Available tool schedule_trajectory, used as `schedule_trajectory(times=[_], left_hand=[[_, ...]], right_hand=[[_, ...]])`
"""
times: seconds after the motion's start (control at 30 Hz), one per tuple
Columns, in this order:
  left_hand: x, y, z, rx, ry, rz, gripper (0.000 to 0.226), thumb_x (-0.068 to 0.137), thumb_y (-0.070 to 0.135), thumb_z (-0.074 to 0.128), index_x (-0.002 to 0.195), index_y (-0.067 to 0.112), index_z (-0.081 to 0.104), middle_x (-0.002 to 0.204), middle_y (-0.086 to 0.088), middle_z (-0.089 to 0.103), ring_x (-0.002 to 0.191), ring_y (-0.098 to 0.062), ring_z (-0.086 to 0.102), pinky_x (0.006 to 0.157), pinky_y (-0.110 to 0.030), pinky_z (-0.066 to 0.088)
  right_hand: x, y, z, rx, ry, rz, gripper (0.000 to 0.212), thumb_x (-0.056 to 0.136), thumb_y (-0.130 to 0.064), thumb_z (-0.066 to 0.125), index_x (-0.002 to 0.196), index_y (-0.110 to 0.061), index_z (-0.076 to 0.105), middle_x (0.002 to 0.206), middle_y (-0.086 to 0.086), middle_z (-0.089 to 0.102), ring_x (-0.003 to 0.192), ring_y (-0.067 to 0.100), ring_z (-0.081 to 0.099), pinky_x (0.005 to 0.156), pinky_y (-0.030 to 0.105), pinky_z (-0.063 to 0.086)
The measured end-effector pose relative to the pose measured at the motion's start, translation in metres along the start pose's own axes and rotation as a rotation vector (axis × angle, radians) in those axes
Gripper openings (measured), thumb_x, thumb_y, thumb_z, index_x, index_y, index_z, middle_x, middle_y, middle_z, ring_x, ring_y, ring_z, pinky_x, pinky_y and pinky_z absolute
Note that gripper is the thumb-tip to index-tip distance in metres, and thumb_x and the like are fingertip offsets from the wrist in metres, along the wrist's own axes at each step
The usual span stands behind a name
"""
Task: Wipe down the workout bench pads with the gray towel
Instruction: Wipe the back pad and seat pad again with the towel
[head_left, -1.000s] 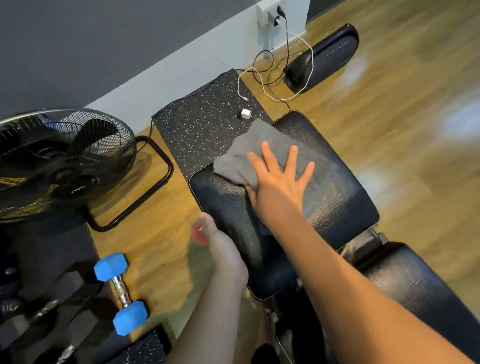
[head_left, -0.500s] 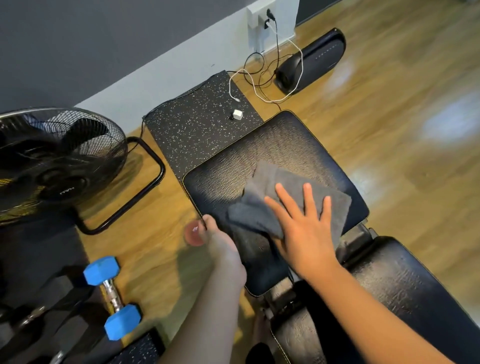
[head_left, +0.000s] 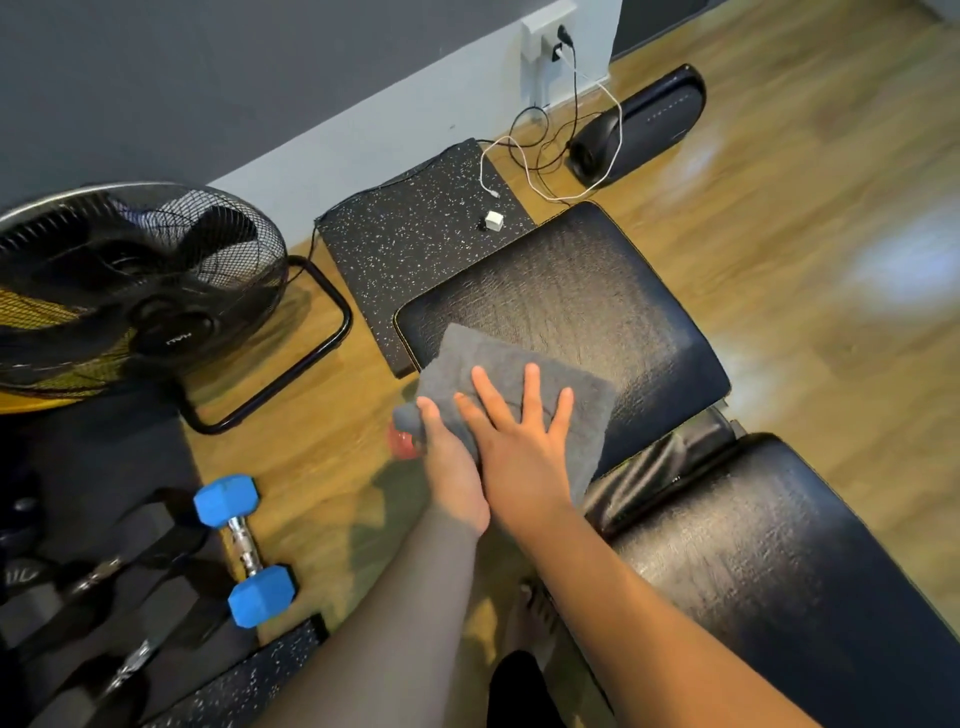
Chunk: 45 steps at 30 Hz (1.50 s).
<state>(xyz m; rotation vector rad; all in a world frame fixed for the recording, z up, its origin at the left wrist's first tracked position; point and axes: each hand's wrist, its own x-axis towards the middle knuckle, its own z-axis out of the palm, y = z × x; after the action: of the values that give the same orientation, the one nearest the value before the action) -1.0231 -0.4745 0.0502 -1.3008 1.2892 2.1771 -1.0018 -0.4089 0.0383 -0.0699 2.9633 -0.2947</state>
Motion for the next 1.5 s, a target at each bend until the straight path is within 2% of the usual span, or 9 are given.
schedule_trajectory(times=[0.13,0.27,0.37,0.47,0.57,0.93,1.1,1.37,1.5], left_hand=[[-0.026,-0.036,-0.026,0.066,0.154,0.143,0.046,0.102,0.043,0.047,0.14,0.016,0.047,0.134,-0.009,0.063,0.117,-0.025,0.065,0.103,-0.045,0.05],[-0.068,-0.068,-0.04,0.615,0.345,0.483,0.068,0.098,0.012,0.054,0.155,0.004,0.017,0.16,-0.016,0.027,0.146,-0.027,0.031,0.119,-0.031,0.021],[-0.094,-0.102,-0.051,0.933,0.067,0.761,0.065,0.097,0.016,0.047,0.157,0.012,0.022,0.166,-0.005,0.016,0.154,-0.019,0.012,0.124,-0.031,0.007],[-0.122,-0.139,-0.057,1.197,-0.294,0.7,0.063,0.094,0.039,0.027,0.151,0.015,0.039,0.163,0.0,0.029,0.154,-0.012,0.01,0.122,-0.028,-0.011],[-0.146,-0.164,-0.064,1.289,-0.355,0.723,0.064,0.092,0.04,0.023,0.149,0.019,0.042,0.161,0.004,0.033,0.153,-0.01,0.012,0.12,-0.026,-0.015],[-0.214,-0.275,-0.082,1.411,-0.49,0.897,0.054,0.096,0.036,0.031,0.146,0.022,0.047,0.158,0.007,0.038,0.152,-0.008,0.016,0.123,-0.028,-0.01],[-0.248,-0.332,-0.08,1.268,-0.598,0.841,0.048,0.1,0.033,0.038,0.144,0.017,0.049,0.158,0.003,0.039,0.15,-0.009,0.023,0.125,-0.032,0.011],[-0.265,-0.416,-0.078,1.63,-0.39,1.018,0.048,0.102,0.033,0.041,0.149,0.022,0.04,0.165,0.001,0.024,0.155,-0.021,0.002,0.124,-0.048,-0.009],[-0.264,-0.435,-0.078,1.798,-0.257,1.146,0.056,0.095,0.039,0.041,0.15,0.024,0.038,0.165,0.0,0.023,0.155,-0.026,0.005,0.123,-0.057,-0.001]], right_hand=[[-0.041,0.013,0.005,-0.043,-0.045,-0.145,0.046,0.093,-0.032,0.056,0.138,-0.032,0.045,0.163,-0.009,0.026,0.145,0.054,0.016,0.107,0.08,0.011],[-0.093,0.036,0.0,-0.146,-0.127,-0.186,0.052,0.093,-0.035,0.063,0.141,-0.035,0.043,0.162,-0.006,0.027,0.144,0.056,0.018,0.104,0.083,0.014],[-0.14,0.055,-0.006,-0.184,-0.216,-0.19,0.065,0.101,-0.041,0.043,0.158,-0.036,0.01,0.167,-0.005,0.01,0.148,0.052,0.0,0.108,0.079,-0.001],[-0.184,0.067,-0.014,-0.197,-0.267,-0.094,0.073,0.103,-0.042,0.034,0.152,-0.03,-0.019,0.167,-0.004,0.01,0.151,0.044,-0.004,0.112,0.074,0.003],[-0.223,0.077,-0.013,-0.155,-0.272,-0.019,0.074,0.104,-0.041,0.033,0.149,-0.028,-0.023,0.167,-0.002,0.011,0.151,0.041,-0.007,0.114,0.071,0.003],[-0.354,0.128,0.008,0.025,-0.2,0.214,0.073,0.1,-0.05,0.037,0.157,-0.033,-0.007,0.166,-0.003,0.016,0.152,0.039,-0.009,0.117,0.067,0.0],[-0.43,0.17,0.016,0.061,-0.127,0.317,0.067,0.101,-0.042,0.045,0.156,-0.038,0.007,0.167,-0.011,0.005,0.151,0.043,-0.005,0.116,0.069,0.001],[-0.604,0.268,0.027,0.056,-0.095,0.601,0.076,0.079,-0.023,0.078,0.146,-0.029,0.042,0.164,-0.006,0.024,0.146,0.049,0.021,0.11,0.075,0.018],[-0.674,0.292,0.035,0.078,-0.054,0.769,0.079,0.073,-0.019,0.082,0.144,-0.025,0.047,0.161,-0.002,0.033,0.142,0.052,0.028,0.105,0.078,0.023]])
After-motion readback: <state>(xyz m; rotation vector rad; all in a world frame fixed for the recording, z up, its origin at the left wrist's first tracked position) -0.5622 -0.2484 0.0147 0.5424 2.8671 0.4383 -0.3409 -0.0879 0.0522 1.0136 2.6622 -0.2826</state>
